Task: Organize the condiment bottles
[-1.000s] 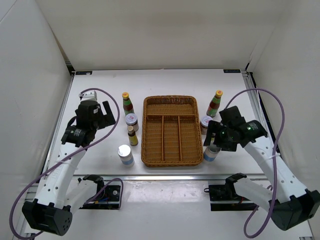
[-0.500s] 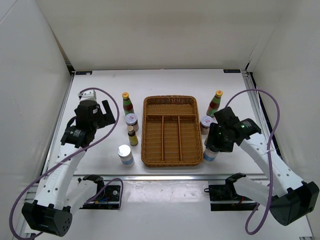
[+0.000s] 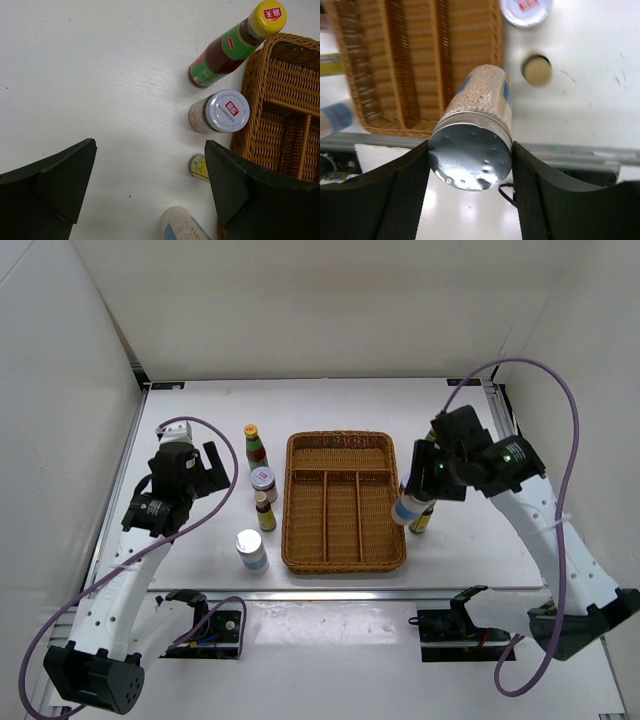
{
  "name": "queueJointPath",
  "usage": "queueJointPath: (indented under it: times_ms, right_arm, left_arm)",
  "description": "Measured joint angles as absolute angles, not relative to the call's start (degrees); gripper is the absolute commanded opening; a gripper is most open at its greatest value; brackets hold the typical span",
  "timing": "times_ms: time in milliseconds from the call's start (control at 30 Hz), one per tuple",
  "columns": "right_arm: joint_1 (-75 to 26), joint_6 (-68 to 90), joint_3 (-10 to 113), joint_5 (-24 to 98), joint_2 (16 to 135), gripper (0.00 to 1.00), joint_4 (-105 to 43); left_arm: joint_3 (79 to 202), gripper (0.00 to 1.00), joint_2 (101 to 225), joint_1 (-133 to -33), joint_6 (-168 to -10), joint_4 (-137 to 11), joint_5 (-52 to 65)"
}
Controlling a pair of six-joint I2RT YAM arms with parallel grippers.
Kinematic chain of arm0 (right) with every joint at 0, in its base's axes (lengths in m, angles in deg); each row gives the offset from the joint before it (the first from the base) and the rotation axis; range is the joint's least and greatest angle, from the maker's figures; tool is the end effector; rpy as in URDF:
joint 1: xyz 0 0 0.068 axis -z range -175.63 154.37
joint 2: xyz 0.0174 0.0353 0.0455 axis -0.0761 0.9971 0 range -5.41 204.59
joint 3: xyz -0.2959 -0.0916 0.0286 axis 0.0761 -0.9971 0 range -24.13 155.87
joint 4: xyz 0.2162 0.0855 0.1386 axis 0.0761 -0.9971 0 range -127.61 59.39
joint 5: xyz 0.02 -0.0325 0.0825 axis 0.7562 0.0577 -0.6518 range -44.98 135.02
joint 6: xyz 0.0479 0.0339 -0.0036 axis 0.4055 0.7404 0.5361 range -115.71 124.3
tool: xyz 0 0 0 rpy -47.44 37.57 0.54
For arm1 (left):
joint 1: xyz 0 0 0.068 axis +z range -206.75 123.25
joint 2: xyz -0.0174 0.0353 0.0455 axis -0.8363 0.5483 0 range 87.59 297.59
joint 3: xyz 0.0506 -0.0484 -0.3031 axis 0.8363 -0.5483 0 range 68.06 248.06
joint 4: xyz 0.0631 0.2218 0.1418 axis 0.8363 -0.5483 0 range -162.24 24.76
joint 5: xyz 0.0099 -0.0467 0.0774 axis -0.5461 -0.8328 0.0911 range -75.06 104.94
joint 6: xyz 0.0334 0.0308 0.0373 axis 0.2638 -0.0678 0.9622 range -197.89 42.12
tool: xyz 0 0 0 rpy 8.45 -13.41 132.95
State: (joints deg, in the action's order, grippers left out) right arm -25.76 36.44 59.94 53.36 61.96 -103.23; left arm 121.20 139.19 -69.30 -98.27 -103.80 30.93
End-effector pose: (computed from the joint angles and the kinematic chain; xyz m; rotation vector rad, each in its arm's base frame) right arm 0.1719 0.0926 0.4280 0.1018 2.5475 0.2449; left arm 0.1748 -0.0269 0.3489 -0.3016 2.1671 -0.0145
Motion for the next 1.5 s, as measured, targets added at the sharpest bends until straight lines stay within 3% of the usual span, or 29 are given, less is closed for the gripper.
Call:
queueJointPath:
  times_ms: [467, 600, 667, 700, 733, 800, 900, 967, 1200, 1500]
  right_arm:
    - [-27.7, 28.7, 61.7, 52.4, 82.8, 0.0, -85.5]
    - [-27.6, 27.7, 58.8, 52.4, 87.1, 0.16, -81.5]
    - [-27.5, 27.5, 58.5, 52.6, 87.9, 0.3, -79.3]
    - [-27.5, 27.6, 58.5, 52.3, 87.9, 0.47, -78.8]
    - [-27.5, 27.6, 58.4, 52.2, 87.9, 0.57, -78.6]
    - [-27.4, 27.5, 58.4, 52.1, 88.0, 0.64, -78.4]
    - [-27.4, 27.1, 58.7, 52.1, 88.0, 0.82, -78.8]
    - [-27.5, 26.4, 60.0, 52.6, 87.9, 1.0, -80.4]
    - [-27.6, 24.6, 62.6, 56.3, 76.2, 1.0, -82.8]
    - [-27.6, 24.0, 59.0, 58.1, 62.5, 1.0, -84.4]
  left_arm:
    - [121.2, 1.0, 139.1, -69.3, -98.3, -103.8, 31.5]
    - [121.2, 1.0, 139.2, -69.3, -98.3, -103.8, 31.6]
    - [121.2, 1.0, 139.3, -69.3, -98.1, -103.8, 31.7]
    - [121.2, 1.0, 139.3, -69.3, -98.0, -103.8, 31.7]
    - [121.2, 1.0, 139.3, -69.3, -98.0, -103.8, 31.7]
    - [121.2, 1.0, 139.3, -69.3, -97.9, -103.8, 31.6]
    - [121.2, 1.0, 139.4, -69.3, -97.8, -103.7, 31.5]
    - [121.2, 1.0, 139.7, -69.3, -97.8, -103.7, 31.5]
    - [121.1, 1.0, 140.4, -69.9, -97.6, -103.5, 28.1]
    - [121.1, 1.0, 137.9, -74.7, -99.5, -106.7, 15.2]
